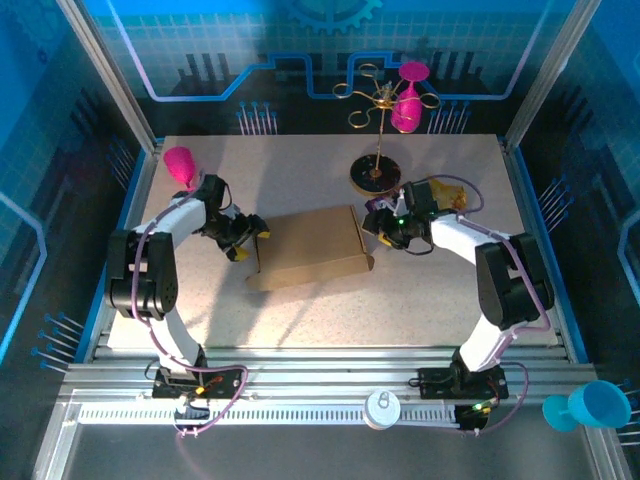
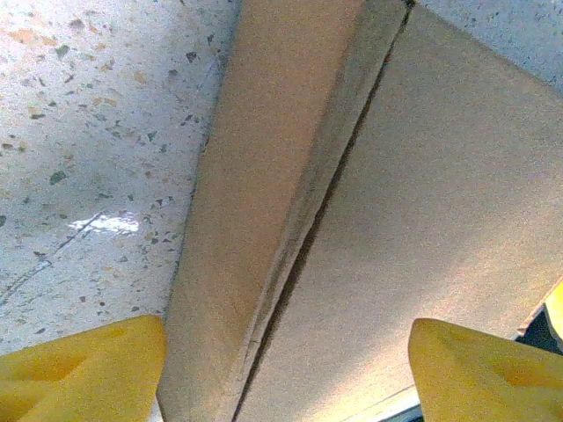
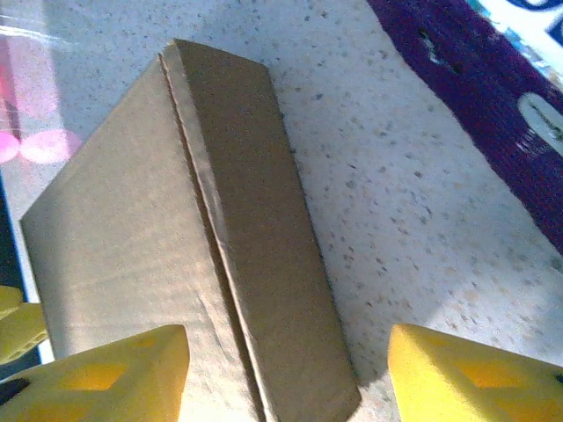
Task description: Fold the paper box
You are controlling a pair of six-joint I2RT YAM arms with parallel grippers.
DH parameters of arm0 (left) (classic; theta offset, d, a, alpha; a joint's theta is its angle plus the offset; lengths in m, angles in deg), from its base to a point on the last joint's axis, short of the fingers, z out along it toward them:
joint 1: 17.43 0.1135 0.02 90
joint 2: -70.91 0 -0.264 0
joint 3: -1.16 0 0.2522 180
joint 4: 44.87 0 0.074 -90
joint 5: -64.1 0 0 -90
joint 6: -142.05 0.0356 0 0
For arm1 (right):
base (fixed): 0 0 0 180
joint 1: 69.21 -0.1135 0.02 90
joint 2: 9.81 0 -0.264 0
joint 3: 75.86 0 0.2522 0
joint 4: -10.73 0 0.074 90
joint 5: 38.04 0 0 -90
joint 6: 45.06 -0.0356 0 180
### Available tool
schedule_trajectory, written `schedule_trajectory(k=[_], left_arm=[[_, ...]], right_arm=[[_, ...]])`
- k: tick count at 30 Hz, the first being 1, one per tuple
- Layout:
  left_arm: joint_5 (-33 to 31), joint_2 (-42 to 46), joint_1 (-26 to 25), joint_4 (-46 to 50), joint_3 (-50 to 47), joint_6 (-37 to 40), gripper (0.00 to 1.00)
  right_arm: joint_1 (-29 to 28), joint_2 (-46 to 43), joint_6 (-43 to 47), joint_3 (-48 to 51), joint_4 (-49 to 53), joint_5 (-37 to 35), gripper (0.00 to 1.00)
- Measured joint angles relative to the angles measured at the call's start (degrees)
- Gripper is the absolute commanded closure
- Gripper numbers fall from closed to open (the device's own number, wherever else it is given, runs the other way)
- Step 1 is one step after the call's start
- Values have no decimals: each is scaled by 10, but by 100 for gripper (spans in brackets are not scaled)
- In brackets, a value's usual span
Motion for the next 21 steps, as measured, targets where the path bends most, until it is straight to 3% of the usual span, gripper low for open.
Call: schedule_trajectory(k=[3, 6, 10, 15, 19, 21], left_arm=[[3, 1, 0, -18, -12, 0, 31], [7, 9, 0, -39, -45, -7, 43], [17, 31, 0, -57, -74, -17, 48], [3, 78, 0, -55, -75, -16, 55], [-14, 104, 0, -45, -75, -15, 70], [-24, 102, 0, -38, -74, -11, 70]], right_arm=[[3, 17, 2, -8, -7, 29, 38], [4, 28, 1, -8, -10, 50, 38], [5, 42, 1, -8, -14, 70, 39], [5, 44, 2, -8, -14, 76, 39], [5, 44, 2, -8, -13, 77, 40], [5, 44, 2, -8, -13, 77, 40]])
